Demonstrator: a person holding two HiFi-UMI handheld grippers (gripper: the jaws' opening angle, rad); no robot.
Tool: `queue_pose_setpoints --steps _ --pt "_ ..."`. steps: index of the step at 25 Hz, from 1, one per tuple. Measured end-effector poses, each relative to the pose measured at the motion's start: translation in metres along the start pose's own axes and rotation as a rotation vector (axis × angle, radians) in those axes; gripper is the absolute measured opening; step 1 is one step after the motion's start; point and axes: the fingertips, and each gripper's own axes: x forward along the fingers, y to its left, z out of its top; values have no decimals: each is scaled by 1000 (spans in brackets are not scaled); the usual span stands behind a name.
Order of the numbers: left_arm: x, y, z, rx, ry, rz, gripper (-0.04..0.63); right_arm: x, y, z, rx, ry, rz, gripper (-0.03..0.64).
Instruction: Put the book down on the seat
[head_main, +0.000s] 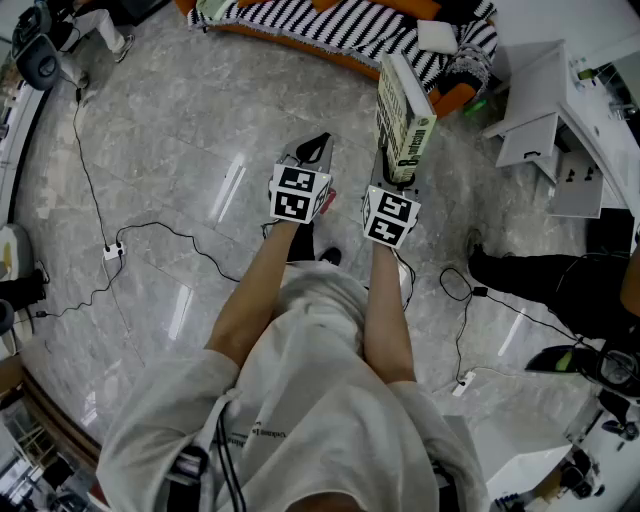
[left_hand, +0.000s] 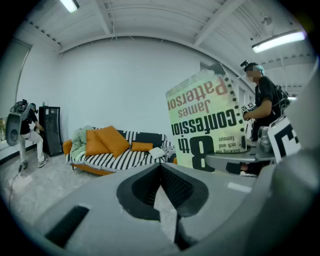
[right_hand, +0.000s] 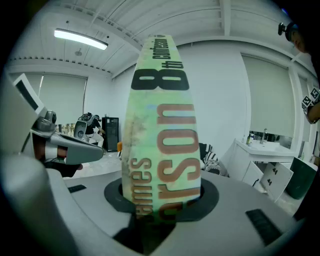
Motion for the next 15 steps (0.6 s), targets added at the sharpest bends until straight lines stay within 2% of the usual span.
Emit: queue_pose_setpoints --steps 7,15 --pt "-19 -7 -8 17 -21 1 8 -18 1 -27 13 22 -1 158" --pt "-21 16 -19 -36 -17 31 8 -6 2 -32 53 41 12 158"
